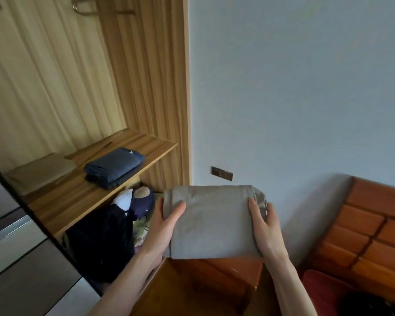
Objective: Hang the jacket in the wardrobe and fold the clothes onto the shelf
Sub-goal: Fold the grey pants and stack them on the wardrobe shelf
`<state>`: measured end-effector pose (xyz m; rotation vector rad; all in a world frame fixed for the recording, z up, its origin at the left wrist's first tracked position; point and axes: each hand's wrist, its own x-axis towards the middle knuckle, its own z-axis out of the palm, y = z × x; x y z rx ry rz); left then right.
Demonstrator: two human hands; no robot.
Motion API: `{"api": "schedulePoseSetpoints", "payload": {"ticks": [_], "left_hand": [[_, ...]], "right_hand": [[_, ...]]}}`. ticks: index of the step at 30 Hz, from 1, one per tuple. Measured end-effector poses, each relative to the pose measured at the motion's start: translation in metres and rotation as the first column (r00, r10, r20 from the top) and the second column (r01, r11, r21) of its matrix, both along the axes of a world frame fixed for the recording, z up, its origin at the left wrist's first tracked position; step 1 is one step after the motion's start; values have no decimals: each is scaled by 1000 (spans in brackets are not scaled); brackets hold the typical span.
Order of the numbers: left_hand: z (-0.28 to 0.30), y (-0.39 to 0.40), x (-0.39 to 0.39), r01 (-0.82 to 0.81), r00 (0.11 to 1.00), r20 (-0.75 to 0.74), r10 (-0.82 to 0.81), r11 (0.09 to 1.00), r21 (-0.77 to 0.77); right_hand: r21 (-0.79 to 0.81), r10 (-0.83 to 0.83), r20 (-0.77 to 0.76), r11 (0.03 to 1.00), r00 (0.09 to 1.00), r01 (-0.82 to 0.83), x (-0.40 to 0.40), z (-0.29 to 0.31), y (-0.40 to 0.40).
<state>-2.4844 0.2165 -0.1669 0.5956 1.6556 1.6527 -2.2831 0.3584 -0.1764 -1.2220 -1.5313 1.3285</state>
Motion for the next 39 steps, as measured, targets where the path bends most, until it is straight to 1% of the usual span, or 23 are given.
{"api": "schedulePoseSetpoints", "payload": {"ticks": [6, 8, 10, 13, 17, 22, 25, 27, 31, 33, 35, 39], "left_hand": [[2, 37, -27, -255, 967, -10, 255, 965, -62], [1, 45, -35, -319, 948, -30, 318, 944, -85], [-1, 49, -45, -373, 928, -53, 369, 923, -98], [-6, 51, -63, -408, 913, -63, 403, 909, -82], [-12, 51, -87, -437, 900, -22, 436, 898, -54], [-16, 60, -128, -585, 811, 23, 585, 811, -1], [-16, 64, -161, -667, 744, 86, 663, 745, 26], [-12, 66, -183, -684, 727, 119, 677, 729, 34], [-9, 71, -228, -710, 700, 145, 700, 703, 36], [-8, 72, -253, -720, 690, 150, 708, 693, 45], [-12, 73, -277, -735, 674, 161, 721, 676, 48], [-17, 79, -320, -777, 627, 165, 761, 625, 71]], "right_hand": [[-42, 161, -55, 986, 985, -164, -58, 2, 66], [-64, 200, -69, 977, 977, -204, -76, -2, 81], [-51, 242, -76, 968, 967, -247, -94, -5, 93], [-50, 295, -72, 953, 953, -299, -127, -9, 110], [-84, 342, -75, 934, 937, -347, -173, -9, 125], [-51, 442, -42, 895, 896, -444, -236, -3, 142], [-30, 539, -7, 842, 842, -539, -271, -3, 145], [-26, 547, 11, 837, 837, -547, -296, -7, 145], [-22, 490, 88, 871, 867, -491, -351, -13, 147], [-8, 488, 108, 872, 866, -490, -378, -14, 150], [-10, 505, 94, 862, 858, -507, -405, -17, 152], [9, 583, 70, 811, 810, -585, -455, -27, 157]]}}
